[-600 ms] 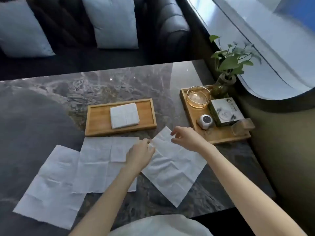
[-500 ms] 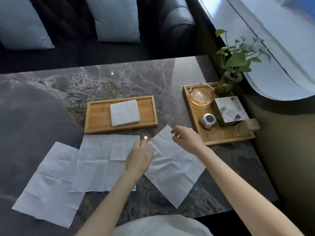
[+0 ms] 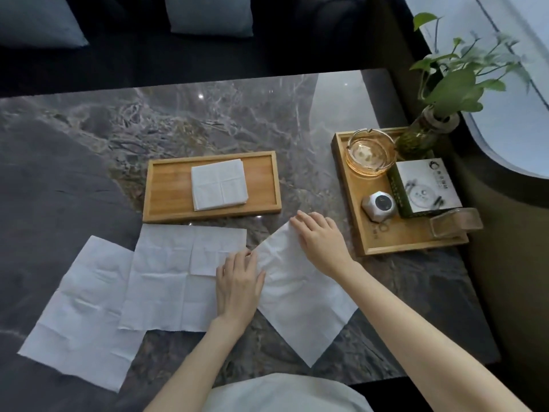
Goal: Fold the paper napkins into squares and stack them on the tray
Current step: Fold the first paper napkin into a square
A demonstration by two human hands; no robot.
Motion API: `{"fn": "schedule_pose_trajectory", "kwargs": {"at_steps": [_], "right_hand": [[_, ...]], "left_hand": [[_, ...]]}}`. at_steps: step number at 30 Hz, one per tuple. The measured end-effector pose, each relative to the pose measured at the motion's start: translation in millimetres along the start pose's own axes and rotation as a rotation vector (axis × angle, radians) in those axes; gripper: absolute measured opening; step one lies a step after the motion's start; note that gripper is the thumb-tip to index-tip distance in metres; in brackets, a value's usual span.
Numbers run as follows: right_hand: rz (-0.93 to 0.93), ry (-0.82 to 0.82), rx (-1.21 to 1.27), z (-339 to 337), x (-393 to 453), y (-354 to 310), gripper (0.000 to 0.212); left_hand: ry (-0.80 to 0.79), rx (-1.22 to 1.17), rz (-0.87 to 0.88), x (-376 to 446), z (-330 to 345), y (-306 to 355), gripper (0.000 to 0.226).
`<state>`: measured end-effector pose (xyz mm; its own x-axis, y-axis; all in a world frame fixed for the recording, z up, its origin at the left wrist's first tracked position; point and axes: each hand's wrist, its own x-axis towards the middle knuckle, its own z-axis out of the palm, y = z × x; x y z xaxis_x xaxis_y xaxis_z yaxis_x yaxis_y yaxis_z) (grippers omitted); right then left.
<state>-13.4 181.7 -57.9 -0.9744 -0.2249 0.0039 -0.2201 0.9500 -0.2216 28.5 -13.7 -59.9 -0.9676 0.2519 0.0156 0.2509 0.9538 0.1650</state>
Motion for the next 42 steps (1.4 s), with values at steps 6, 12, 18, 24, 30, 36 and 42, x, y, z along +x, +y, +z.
{"fn": "schedule_pose_trajectory", "kwargs": {"at_steps": [6, 12, 18, 24, 30, 36, 42], "right_hand": [[0.030, 0.039, 0.044, 2, 2, -1, 0.028], [0.146, -0.114, 0.261, -8, 3, 0, 0.030], [0.246, -0.168, 0.540, -55, -6, 6, 0.014], [0.300, -0.287, 0.763, -107, -19, 1, 0.010], [0.309, -0.388, 0.913, -145, -34, 1, 0.004], [0.357, -0.311, 0.984, -132, -35, 18, 0.025], [0.496, -0.173, 0.747, -79, -30, 32, 0.014]], "left_hand": [[0.011, -0.170, -0.005, 1, 0, 1, 0.028], [-0.062, -0.461, -0.042, 7, -9, 2, 0.010], [-0.361, -0.856, -0.139, 27, -51, -2, 0.007], [-0.608, -1.124, -0.150, 37, -92, -7, 0.039], [-0.844, -1.299, -0.171, 47, -121, -12, 0.051], [-0.690, -1.321, -0.271, 69, -114, -10, 0.040], [-0.539, -1.216, -0.407, 81, -75, -9, 0.028]]}}
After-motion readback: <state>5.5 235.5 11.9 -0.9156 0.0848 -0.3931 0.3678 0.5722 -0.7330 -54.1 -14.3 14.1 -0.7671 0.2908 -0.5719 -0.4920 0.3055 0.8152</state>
